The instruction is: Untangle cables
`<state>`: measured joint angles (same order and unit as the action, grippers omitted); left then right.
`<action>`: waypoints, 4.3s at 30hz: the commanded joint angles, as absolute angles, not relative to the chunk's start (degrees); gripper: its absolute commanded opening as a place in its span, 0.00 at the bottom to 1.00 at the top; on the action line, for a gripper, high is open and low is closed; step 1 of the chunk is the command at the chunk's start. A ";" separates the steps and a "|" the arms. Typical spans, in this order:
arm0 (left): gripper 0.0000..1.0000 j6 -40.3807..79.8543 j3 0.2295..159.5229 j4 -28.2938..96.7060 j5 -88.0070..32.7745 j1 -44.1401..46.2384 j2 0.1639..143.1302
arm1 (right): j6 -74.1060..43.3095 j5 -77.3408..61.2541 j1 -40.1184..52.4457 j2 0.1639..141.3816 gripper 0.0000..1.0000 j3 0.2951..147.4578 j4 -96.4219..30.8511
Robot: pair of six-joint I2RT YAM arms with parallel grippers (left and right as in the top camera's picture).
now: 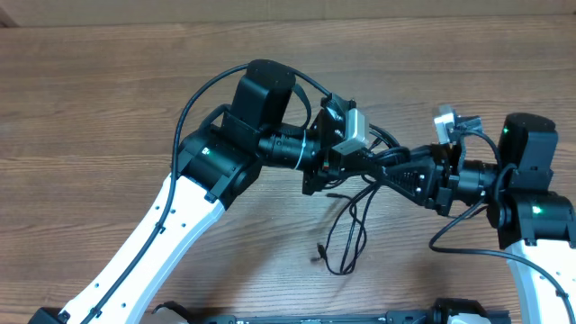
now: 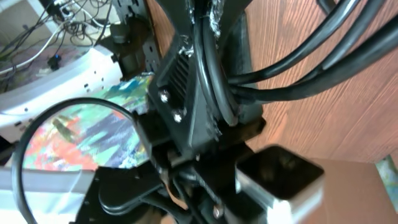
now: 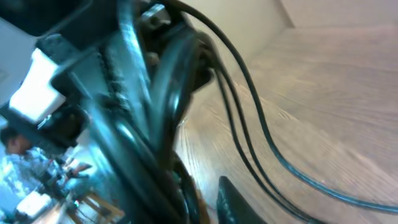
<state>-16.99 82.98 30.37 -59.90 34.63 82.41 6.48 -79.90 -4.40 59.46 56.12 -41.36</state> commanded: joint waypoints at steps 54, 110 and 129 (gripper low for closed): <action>0.04 39.66 83.35 30.30 -14.96 34.04 82.50 | 6.04 -67.64 -4.51 57.87 0.04 56.34 -39.46; 0.04 51.96 83.35 34.63 -8.60 33.98 82.48 | 10.98 -61.14 -4.51 57.87 0.04 56.34 -48.62; 0.04 2.50 83.35 40.25 -30.63 34.20 82.48 | 13.13 -56.58 -4.51 57.87 0.72 56.34 -47.42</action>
